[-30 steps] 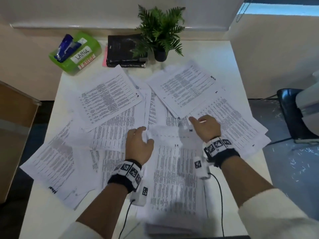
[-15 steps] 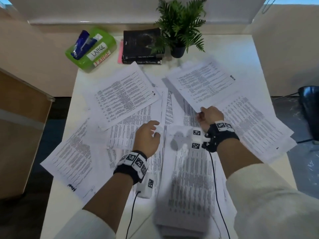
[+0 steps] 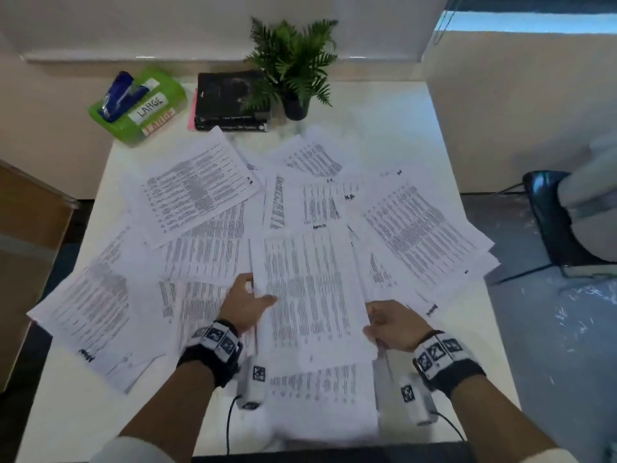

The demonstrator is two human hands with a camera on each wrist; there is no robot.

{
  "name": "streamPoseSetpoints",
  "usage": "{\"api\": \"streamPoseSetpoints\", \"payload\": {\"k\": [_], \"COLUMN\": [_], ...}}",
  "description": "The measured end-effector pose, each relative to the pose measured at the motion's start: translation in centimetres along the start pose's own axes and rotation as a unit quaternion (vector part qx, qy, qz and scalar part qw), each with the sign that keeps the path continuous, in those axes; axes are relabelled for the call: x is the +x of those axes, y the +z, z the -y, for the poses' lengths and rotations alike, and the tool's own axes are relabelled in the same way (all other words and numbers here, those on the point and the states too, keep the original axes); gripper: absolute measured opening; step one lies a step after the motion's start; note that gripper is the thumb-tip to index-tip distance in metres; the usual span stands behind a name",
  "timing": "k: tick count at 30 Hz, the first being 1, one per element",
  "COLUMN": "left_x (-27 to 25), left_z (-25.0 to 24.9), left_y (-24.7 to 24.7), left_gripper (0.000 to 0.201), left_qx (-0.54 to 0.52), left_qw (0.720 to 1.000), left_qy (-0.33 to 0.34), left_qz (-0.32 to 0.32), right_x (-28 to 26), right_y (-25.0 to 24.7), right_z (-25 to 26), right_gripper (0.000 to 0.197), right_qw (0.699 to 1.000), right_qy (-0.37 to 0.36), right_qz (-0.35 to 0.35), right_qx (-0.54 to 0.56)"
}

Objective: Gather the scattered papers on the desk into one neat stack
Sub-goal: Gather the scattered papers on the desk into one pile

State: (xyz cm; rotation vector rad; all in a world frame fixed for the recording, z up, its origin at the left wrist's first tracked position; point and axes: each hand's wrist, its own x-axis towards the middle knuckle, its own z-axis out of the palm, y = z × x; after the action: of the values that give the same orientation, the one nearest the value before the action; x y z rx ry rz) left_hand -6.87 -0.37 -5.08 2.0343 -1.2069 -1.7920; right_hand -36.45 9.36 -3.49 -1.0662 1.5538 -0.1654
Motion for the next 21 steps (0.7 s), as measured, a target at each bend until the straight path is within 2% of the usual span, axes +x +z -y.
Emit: {"api": "streamPoseSetpoints", "payload": {"k": [2,4,6,8,10,12,14,15,17,19,21], "left_x": [-0.9,-1.7,-2.4,-2.8,-3.3,-3.4,-3.1,-3.0,-2.9,-2.9,-2.9], "left_z": [0.5,0.6,0.5,0.1,-0.7,-1.2,-1.5,-1.6,-1.8,-2.1,-2.4], "left_y": [1.7,3.1,4.2,5.1,6.0,7.2,8.4,8.9,9.7,10.1,10.2], "left_gripper": [0.068,0.087,0.107,0.113,0.103,0.085,0.071,0.067,0.063,0.062,0.061], "left_qx": [0.152,0.203,0.288,0.4,0.448,0.464,0.47,0.464,0.457,0.469,0.476], "left_qw": [0.984,0.97,0.945,0.896,0.867,0.855,0.857,0.867,0.876,0.871,0.868], "left_qy": [0.039,0.039,0.021,0.008,0.05,0.12,0.157,0.154,0.14,0.131,0.126], "left_qz": [-0.087,-0.129,-0.156,-0.191,-0.212,-0.199,-0.14,-0.101,-0.063,-0.06,-0.058], "right_x": [-0.8,-1.1,-0.9,-0.6,-0.6,-0.6,-0.6,-0.6,-0.7,-0.9,-1.0], "right_y": [-0.2,-1.0,-2.5,-4.6,-6.9,-9.1,-11.2,-12.2,-14.0,-15.5,-16.4], "right_z": [0.0,-0.1,-0.3,-0.7,-1.1,-2.0,-3.0,-3.8,-5.1,-6.7,-7.6], "right_gripper": [0.018,0.022,0.027,0.027,0.022,0.02,0.027,0.037,0.065,0.087,0.081], "right_qw": [0.995,0.987,0.976,0.975,0.966,0.934,0.89,0.872,0.852,0.844,0.85], "right_qy": [0.006,0.012,0.013,0.03,0.057,0.081,0.102,0.121,0.188,0.241,0.262], "right_qz": [0.03,0.033,-0.007,-0.101,-0.215,-0.334,-0.438,-0.471,-0.489,-0.468,-0.418], "right_qx": [-0.093,-0.156,-0.217,-0.198,-0.129,-0.097,-0.076,-0.06,-0.003,0.104,0.185]}}
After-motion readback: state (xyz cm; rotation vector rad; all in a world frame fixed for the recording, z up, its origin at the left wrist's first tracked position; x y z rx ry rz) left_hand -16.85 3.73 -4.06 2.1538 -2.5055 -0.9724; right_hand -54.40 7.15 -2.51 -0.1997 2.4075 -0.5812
